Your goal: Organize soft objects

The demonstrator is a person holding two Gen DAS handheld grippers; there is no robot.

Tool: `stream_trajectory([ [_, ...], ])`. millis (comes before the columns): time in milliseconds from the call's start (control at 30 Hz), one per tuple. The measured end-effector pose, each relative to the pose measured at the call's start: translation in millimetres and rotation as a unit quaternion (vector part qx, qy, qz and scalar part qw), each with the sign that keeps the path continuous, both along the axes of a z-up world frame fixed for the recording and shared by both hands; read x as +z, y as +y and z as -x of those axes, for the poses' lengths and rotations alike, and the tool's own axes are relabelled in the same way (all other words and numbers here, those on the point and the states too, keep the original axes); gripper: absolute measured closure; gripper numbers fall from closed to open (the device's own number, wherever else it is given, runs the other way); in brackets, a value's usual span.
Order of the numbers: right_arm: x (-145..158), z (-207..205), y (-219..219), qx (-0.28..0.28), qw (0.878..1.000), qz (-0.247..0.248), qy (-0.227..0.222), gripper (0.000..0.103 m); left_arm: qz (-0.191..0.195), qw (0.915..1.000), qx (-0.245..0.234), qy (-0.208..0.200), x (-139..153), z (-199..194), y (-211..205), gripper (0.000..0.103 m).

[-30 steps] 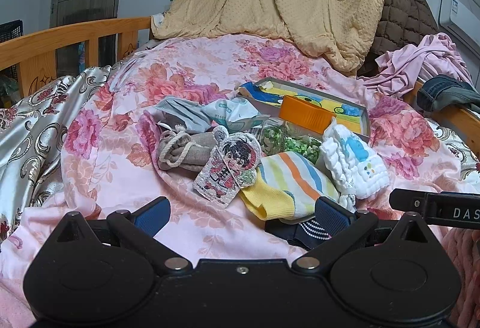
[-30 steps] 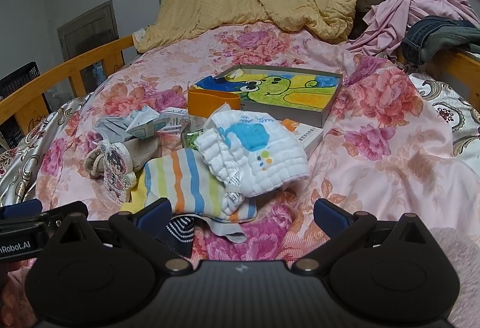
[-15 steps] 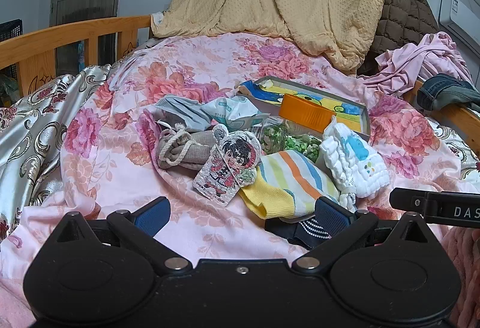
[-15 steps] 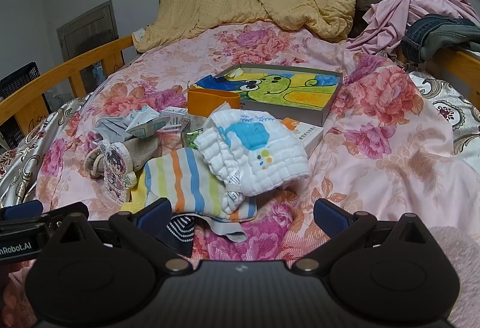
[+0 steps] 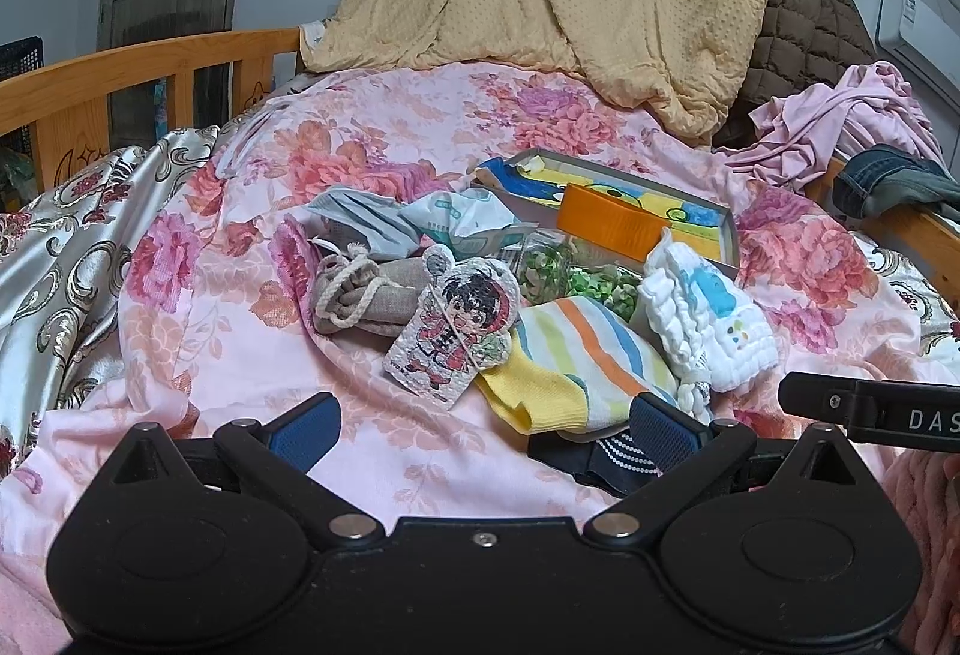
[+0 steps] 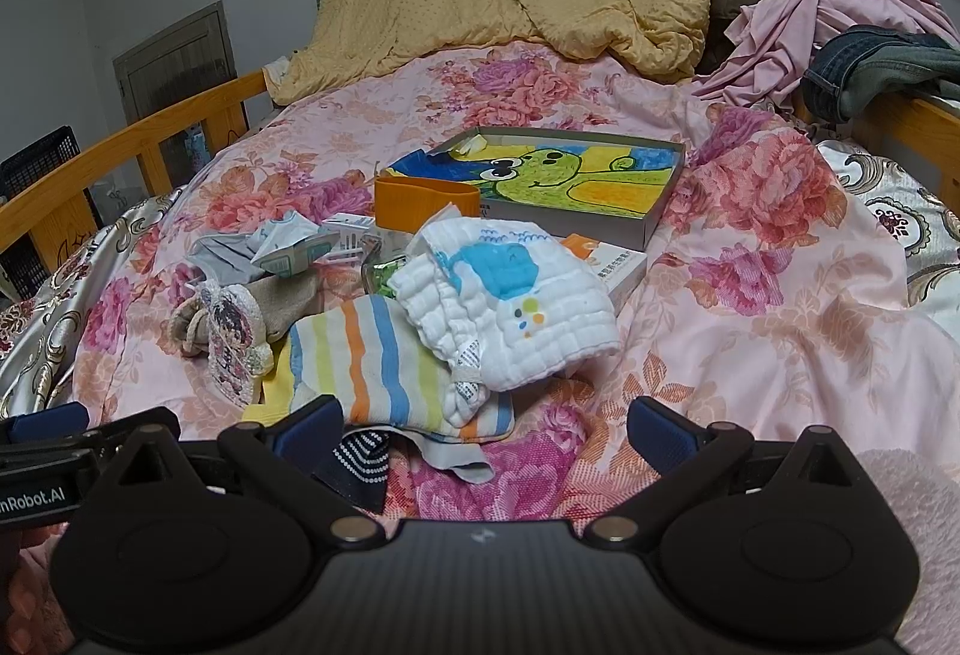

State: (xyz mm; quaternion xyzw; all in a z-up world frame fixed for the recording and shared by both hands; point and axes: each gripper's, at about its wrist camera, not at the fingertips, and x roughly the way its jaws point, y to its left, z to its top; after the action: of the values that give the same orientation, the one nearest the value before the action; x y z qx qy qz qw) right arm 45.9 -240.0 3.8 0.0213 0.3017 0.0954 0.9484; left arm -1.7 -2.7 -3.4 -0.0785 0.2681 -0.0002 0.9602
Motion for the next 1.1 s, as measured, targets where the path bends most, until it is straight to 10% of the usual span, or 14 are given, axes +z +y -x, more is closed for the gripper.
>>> stream_trajectory([
  [1100,-0.7,-0.4,-0.3,0.000,1.000,-0.003,0.002,0.000,0.012,0.9999,-0.010,0.006,-6.1,0.7,-2.6,0.001],
])
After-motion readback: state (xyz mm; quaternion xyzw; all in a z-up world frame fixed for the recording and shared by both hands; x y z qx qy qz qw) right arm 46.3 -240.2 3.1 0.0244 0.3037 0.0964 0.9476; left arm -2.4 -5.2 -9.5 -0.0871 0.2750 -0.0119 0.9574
